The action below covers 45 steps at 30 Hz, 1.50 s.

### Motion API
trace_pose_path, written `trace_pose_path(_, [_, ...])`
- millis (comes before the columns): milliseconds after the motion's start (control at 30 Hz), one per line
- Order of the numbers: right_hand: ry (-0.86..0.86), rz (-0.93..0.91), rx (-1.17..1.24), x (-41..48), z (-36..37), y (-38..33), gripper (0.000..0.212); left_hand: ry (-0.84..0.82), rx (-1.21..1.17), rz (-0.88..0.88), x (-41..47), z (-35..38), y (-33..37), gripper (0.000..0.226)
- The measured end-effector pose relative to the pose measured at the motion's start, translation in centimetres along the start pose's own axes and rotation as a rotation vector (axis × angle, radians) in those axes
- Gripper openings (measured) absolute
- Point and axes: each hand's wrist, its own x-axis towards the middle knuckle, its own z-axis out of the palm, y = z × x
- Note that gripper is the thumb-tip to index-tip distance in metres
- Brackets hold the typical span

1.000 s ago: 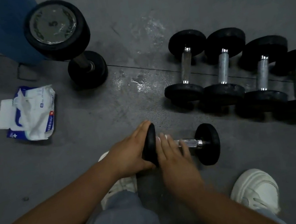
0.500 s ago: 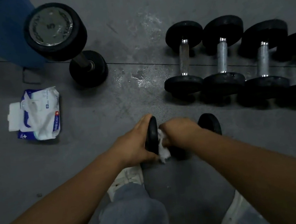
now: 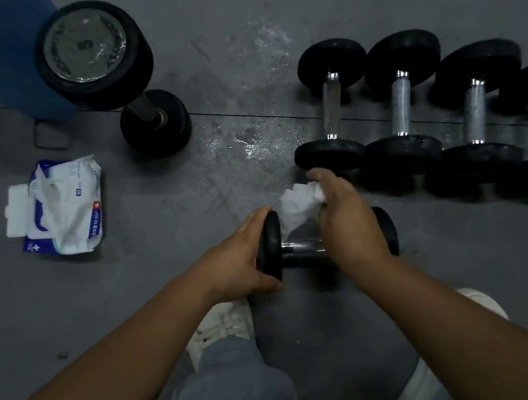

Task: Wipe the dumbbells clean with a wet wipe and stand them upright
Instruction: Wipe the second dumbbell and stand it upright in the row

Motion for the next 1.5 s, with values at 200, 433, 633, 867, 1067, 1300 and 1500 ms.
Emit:
trace_pose_path(200, [-0.577, -0.124, -0.611, -5.4, 4.2, 0.6, 0.081, 0.003, -0.002, 0.015, -0.5, 0.3, 0.1, 0.129])
trace_pose_path(433, [-0.641, -0.222, -0.369, -0.6, 2.0, 2.5, 0.022, 0.006, 0.005, 0.008, -0.3, 0.1, 0.4, 0.127])
trace_pose_path(633, [-0.638, -0.130, -0.578, 0.3, 4.4, 1.3, 0.050, -0.006, 0.016, 0.019, -0.4, -0.5, 0.6, 0.126])
trace_pose_path(867, [-0.521, -0.187, -0.691, -1.9, 4.6, 2.2, 0.041, -0.019, 0.031, 0.013, -0.5, 0.1, 0.5, 0.127])
trace_pose_path(1067, [-0.495, -0.228, -0.779, -1.5, 4.5, 0.6, 0.032, 0.002, 0.173, -0.003, -0.5, -0.9, 1.9, 0.123])
trace_pose_path(1300, [-0.660, -0.138, -0.734, 0.1, 3.1, -0.1, 0.030, -0.027, 0.597, -0.030, 0.0, -2.6, 4.6, 0.101])
trace_pose_path(1500, [-0.407, -0.412, -0.699, -3.0, 2.6, 1.3, 0.028, -0.052, 0.866, -0.082, 0.3, -1.5, 6.4, 0.101])
